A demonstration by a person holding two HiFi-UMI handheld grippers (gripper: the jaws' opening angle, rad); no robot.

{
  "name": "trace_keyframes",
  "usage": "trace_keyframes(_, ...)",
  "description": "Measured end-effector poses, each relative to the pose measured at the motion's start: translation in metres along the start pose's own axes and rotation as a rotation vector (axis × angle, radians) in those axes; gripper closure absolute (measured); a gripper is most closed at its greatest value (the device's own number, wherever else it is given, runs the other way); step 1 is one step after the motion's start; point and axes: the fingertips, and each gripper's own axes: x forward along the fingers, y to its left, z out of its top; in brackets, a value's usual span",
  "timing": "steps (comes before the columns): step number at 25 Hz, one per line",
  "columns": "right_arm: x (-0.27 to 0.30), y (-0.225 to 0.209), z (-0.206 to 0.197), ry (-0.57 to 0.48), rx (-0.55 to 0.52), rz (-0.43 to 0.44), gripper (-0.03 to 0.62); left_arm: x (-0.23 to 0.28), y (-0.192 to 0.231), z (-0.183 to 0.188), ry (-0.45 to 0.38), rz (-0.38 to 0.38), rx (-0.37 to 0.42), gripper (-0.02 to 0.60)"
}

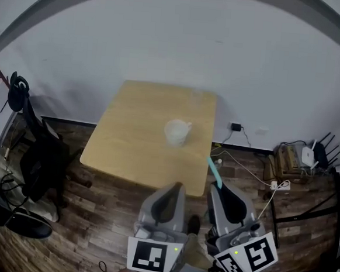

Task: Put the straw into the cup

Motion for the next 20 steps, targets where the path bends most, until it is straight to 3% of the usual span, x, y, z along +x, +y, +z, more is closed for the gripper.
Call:
trace_keyframes(10,0.053,-0.085,-0.01,0.016,0.081,0.032,0.56,0.093,0.002,-0.022,0.086,0.044,0.025,0.566)
trace_keyframes(20,0.1,-0.132,0.02,-0.027,0.092,0.136,0.56,0.154,0.002,0.004,0.046,0.113,0.065,0.566)
